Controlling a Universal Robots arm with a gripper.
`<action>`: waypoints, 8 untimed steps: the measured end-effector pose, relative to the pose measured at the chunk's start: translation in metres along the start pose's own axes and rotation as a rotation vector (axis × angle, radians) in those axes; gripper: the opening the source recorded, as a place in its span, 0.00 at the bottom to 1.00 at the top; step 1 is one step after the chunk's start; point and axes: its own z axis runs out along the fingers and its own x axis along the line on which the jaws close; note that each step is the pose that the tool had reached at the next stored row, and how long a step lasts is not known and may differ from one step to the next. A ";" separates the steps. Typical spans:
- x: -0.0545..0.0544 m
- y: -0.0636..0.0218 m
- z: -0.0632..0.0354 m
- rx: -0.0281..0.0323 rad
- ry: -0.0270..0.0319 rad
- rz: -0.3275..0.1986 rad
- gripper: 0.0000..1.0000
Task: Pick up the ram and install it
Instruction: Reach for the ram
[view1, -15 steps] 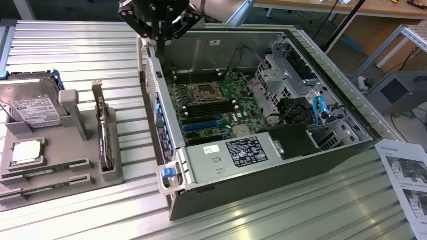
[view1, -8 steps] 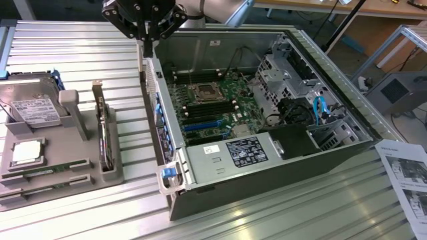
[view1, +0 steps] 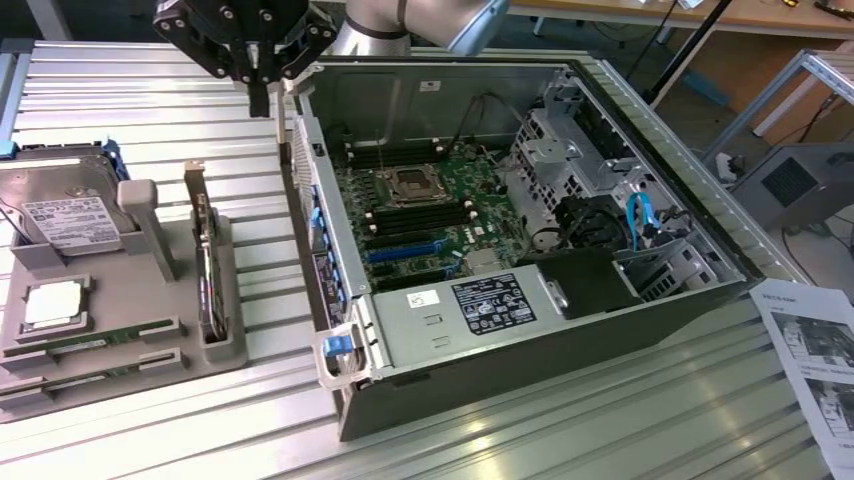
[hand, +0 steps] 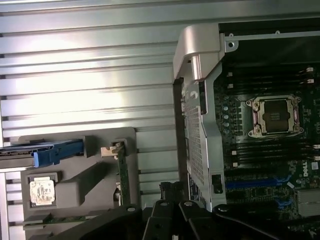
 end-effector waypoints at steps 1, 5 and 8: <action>0.002 -0.0001 0.0000 0.0000 0.0000 0.000 0.11; 0.011 -0.0008 -0.0001 -0.0001 0.0000 0.000 0.11; 0.017 -0.0013 -0.0002 0.0000 0.0000 0.000 0.11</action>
